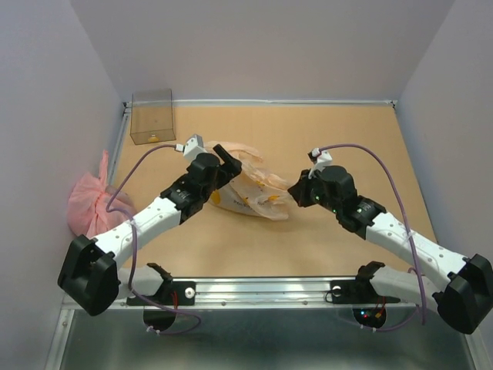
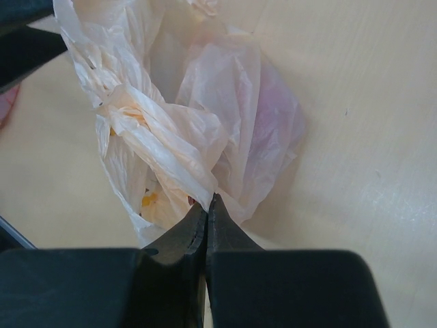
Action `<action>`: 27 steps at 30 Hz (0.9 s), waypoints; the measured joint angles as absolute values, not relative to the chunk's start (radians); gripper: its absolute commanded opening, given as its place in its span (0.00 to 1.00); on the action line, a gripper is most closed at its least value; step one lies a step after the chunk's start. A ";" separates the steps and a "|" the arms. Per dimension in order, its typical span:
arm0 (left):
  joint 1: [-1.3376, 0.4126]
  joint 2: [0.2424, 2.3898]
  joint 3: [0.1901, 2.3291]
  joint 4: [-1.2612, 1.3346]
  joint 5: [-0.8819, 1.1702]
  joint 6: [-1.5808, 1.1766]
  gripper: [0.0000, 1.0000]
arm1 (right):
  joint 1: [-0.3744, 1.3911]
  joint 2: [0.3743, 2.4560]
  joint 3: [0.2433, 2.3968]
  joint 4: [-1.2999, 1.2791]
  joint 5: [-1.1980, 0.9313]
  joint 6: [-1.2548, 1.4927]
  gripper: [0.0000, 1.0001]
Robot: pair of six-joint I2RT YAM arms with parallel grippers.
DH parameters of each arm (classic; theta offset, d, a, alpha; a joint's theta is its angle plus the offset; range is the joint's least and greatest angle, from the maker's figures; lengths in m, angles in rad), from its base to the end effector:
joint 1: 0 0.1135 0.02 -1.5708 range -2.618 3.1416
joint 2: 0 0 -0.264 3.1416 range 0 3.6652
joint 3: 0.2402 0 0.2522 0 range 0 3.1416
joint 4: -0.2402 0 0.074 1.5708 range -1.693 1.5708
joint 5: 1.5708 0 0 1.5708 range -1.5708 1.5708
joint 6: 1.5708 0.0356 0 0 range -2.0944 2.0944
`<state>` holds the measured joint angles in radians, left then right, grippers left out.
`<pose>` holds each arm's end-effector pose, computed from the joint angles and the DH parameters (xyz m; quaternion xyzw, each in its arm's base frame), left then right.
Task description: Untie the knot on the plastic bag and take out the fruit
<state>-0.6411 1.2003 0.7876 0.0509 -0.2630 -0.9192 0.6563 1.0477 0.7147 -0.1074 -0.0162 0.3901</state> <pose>0.2253 -0.1566 0.2779 -0.1869 0.7975 -0.3196 0.4764 0.1885 0.1459 0.2721 -0.1164 0.8364 0.2735 0.4605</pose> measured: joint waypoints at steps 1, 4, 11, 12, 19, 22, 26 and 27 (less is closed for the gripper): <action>-0.641 1.209 0.800 0.052 -0.287 -0.927 0.86 | 0.656 1.040 0.708 -0.104 -0.017 0.392 0.01; -0.636 1.235 0.833 0.069 -0.339 -0.954 0.85 | 0.656 1.019 0.692 -0.104 -0.016 0.397 0.01; -0.586 1.299 0.829 0.120 -0.346 -1.020 0.69 | 0.656 0.959 0.664 -0.131 -0.015 0.413 0.01; -0.577 1.312 0.824 0.128 -0.342 -1.027 0.60 | 0.656 0.956 0.661 -0.136 -0.015 0.419 0.01; -0.500 1.331 0.723 0.189 -0.265 -1.054 0.00 | 0.656 0.919 0.628 -0.175 -0.006 0.474 0.01; -0.425 1.320 0.672 0.201 -0.168 -1.039 0.00 | 0.658 0.905 0.609 -0.180 0.019 0.514 0.01; -0.350 1.301 0.673 0.219 -0.040 -0.992 0.00 | 0.670 0.899 0.603 -0.178 0.059 0.575 0.01; -0.329 1.300 0.689 0.212 -0.001 -0.972 0.00 | 0.671 0.896 0.603 -0.178 0.074 0.593 0.01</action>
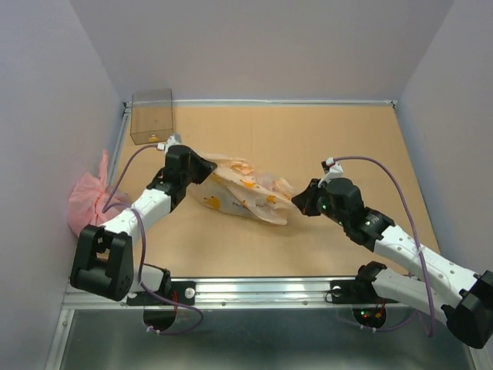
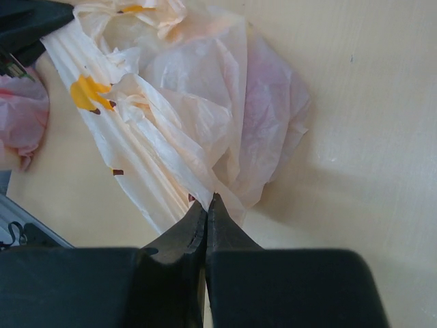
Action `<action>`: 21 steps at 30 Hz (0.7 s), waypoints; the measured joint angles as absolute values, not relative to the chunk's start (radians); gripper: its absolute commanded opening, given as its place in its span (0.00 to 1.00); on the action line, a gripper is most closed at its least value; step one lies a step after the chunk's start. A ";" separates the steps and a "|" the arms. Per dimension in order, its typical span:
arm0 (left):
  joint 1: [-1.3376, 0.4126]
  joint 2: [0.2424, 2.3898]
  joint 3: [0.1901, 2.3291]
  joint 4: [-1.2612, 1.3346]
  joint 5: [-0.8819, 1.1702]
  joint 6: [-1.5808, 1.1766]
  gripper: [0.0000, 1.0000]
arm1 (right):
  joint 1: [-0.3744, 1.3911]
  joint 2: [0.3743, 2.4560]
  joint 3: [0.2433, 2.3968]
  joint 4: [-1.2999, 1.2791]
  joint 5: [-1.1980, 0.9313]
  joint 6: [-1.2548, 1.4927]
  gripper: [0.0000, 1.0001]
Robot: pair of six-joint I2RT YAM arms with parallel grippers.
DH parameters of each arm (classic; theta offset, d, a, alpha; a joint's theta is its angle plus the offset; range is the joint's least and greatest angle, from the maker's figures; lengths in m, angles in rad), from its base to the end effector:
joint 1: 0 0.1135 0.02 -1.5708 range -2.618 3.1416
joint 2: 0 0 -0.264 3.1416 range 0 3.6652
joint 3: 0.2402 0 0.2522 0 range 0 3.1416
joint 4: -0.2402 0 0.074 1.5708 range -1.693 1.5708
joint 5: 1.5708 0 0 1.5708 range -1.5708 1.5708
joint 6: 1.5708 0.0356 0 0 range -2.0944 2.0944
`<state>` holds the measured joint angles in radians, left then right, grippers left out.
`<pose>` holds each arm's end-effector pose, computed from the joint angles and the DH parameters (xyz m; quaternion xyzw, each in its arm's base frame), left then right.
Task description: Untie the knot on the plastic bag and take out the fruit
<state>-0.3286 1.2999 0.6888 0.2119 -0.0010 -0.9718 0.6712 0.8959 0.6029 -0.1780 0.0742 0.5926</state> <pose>0.2701 -0.0921 0.2339 -0.2636 0.7905 -0.3343 0.4403 0.1618 0.1251 0.2566 -0.0141 0.8521 0.2830 0.4401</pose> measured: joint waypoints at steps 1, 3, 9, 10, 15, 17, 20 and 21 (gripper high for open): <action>-0.309 1.308 0.719 0.205 0.045 -0.942 0.00 | 0.671 0.895 0.603 -0.175 0.081 0.601 0.05; -0.282 1.349 0.820 0.178 0.135 -0.891 0.00 | 0.673 0.895 0.604 -0.170 0.091 0.611 0.36; -0.240 1.457 1.065 0.237 0.307 -0.725 0.00 | 0.668 0.899 0.693 -0.308 0.144 0.465 0.80; -0.243 1.451 1.065 0.241 0.326 -0.708 0.00 | 0.667 0.920 0.743 -0.332 0.146 0.445 0.82; -0.290 1.410 1.002 0.236 0.406 -0.627 0.00 | 0.667 1.071 1.047 -0.333 0.112 0.348 0.87; -0.299 1.373 0.952 0.216 0.424 -0.607 0.00 | 0.667 1.146 1.156 -0.322 0.080 0.336 0.87; -0.301 1.327 0.905 0.194 0.435 -0.584 0.00 | 0.667 1.268 1.244 -0.296 0.018 0.336 0.87; -0.301 1.310 0.892 0.186 0.437 -0.578 0.00 | 0.667 1.309 1.252 -0.283 -0.013 0.339 0.87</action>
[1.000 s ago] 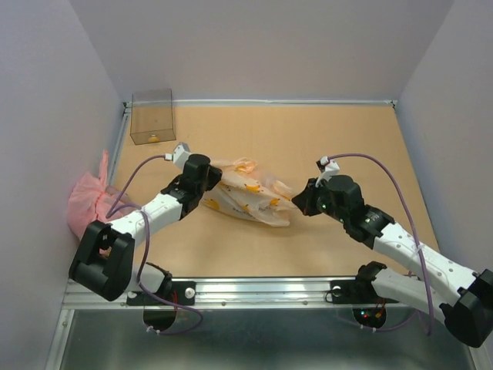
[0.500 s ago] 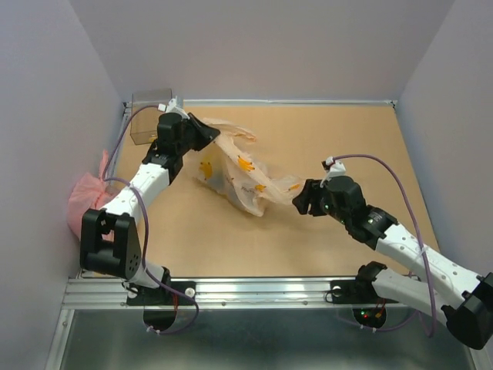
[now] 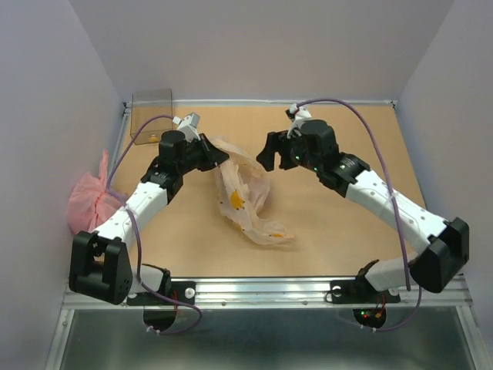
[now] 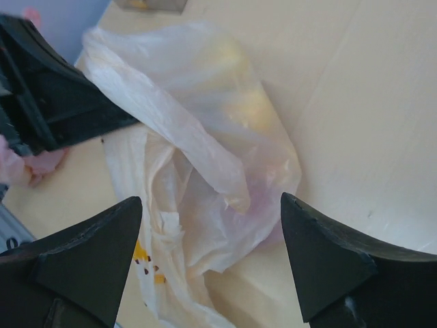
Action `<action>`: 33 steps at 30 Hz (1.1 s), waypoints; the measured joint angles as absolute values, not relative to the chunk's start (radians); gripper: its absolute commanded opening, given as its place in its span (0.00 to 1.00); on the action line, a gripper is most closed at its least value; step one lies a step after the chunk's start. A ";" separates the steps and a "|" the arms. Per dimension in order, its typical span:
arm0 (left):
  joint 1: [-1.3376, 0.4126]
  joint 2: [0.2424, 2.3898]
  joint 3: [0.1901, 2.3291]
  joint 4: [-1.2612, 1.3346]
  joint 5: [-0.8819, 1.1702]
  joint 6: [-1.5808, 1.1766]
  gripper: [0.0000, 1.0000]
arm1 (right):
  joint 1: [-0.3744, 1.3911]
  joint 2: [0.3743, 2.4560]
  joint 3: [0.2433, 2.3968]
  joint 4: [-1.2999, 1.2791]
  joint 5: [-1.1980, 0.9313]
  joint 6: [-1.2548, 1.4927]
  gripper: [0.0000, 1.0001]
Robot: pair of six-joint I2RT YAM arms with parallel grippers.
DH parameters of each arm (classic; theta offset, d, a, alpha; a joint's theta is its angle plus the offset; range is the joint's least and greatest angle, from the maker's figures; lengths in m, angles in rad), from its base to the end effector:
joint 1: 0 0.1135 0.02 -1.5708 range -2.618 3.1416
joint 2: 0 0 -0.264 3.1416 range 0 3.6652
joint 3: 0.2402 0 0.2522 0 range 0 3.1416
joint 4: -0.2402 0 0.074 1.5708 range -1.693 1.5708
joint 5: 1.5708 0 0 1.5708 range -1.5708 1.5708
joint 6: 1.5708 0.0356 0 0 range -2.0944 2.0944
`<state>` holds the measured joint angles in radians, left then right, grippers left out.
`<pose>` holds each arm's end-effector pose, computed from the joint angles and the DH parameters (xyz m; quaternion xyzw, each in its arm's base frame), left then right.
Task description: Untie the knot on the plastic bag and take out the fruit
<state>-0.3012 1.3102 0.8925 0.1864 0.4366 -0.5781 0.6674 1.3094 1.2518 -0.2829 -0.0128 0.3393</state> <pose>0.2855 -0.1045 0.2997 0.0275 0.7766 -0.4116 0.4762 0.2378 0.1880 0.3777 -0.1370 0.8051 0.2829 0.5030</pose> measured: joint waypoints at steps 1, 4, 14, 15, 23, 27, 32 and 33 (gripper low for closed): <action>-0.301 1.298 0.886 0.178 0.437 -0.575 0.00 | 0.667 1.348 1.253 -0.275 -0.039 0.344 0.87; -0.301 1.270 0.871 0.176 0.439 -0.570 0.00 | 0.667 1.443 1.243 -0.267 -0.123 0.367 0.87; -0.301 1.226 0.790 0.196 0.451 -0.569 0.00 | 0.671 1.540 1.227 -0.157 -0.281 0.436 0.85; -0.301 1.221 0.775 0.203 0.456 -0.570 0.00 | 0.674 1.547 1.226 -0.138 -0.294 0.445 0.85; -0.301 1.188 0.682 0.255 0.487 -0.578 0.01 | 0.703 1.601 1.163 -0.046 -0.287 0.507 0.78; -0.301 1.136 0.633 0.278 0.492 -0.581 0.12 | 0.710 1.645 1.142 -0.020 -0.284 0.533 0.77; -0.301 1.095 0.593 0.295 0.493 -0.595 0.40 | 0.735 1.661 1.128 -0.014 -0.284 0.546 0.77; -0.301 1.085 0.583 0.295 0.493 -0.597 0.45 | 0.742 1.661 1.126 -0.010 -0.284 0.547 0.77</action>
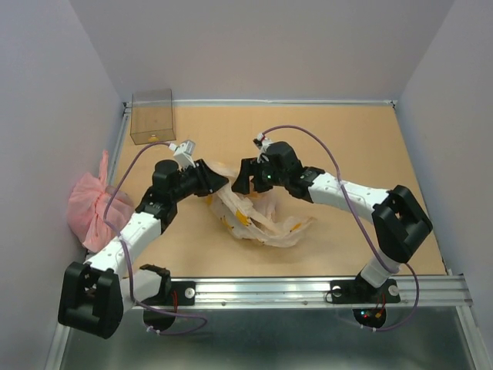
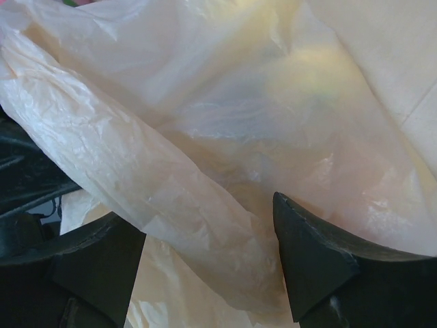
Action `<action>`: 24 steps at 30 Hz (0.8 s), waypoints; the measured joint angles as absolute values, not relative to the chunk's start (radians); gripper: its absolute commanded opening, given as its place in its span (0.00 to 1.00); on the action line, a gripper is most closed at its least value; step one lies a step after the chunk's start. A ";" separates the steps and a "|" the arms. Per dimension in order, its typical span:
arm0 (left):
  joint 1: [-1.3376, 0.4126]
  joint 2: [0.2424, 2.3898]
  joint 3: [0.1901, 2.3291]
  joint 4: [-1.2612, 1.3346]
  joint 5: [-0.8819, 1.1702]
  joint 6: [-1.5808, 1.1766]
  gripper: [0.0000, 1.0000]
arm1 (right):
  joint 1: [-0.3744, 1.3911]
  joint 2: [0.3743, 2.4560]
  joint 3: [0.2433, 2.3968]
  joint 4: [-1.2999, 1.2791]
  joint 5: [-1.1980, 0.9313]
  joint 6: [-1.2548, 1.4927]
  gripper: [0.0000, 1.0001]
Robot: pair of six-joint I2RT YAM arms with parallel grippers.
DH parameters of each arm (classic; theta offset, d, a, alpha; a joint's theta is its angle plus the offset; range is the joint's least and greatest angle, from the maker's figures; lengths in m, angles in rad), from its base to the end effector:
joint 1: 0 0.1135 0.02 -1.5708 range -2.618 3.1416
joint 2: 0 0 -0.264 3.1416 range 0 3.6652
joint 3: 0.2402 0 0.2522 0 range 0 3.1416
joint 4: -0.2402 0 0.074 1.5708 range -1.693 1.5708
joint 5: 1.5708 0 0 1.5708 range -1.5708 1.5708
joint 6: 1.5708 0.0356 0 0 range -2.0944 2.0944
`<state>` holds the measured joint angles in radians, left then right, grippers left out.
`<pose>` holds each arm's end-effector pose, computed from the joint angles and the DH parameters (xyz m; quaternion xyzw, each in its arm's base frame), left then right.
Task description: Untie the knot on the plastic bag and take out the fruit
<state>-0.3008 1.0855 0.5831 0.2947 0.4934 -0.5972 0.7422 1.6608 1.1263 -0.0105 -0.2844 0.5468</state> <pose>0.2276 -0.0883 0.2599 0.0410 0.7675 -0.4360 0.4680 0.2715 0.2626 0.2472 -0.1533 0.8516 0.3906 0.3141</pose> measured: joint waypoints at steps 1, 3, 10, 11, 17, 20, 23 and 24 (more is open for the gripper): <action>-0.301 1.077 0.577 0.290 0.494 -0.601 0.56 | 0.748 1.661 1.122 -0.003 -0.284 0.547 0.77; -0.301 1.043 0.555 0.277 0.493 -0.612 0.66 | 0.754 1.660 1.111 0.009 -0.284 0.547 0.77; -0.309 0.883 0.503 0.172 0.485 -0.618 0.73 | 0.761 1.658 1.095 0.008 -0.271 0.546 0.77; -0.311 0.860 0.496 0.156 0.484 -0.618 0.73 | 0.764 1.658 1.095 0.008 -0.267 0.545 0.77; -0.320 0.834 0.464 0.094 0.471 -0.618 0.64 | 0.802 1.658 1.095 -0.012 -0.236 0.519 0.77; -0.331 0.870 0.464 0.086 0.458 -0.617 0.45 | 0.824 1.663 1.097 -0.034 -0.216 0.501 0.75; -0.341 0.899 0.464 0.086 0.440 -0.622 0.14 | 0.841 1.677 1.097 -0.059 -0.188 0.481 0.73; -0.342 0.904 0.464 0.090 0.434 -0.622 0.07 | 0.842 1.681 1.097 -0.065 -0.179 0.477 0.69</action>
<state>-0.3420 0.9039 0.4641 0.0898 0.4335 -0.6216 0.8421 1.6806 1.0969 -0.0650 -0.1791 0.4770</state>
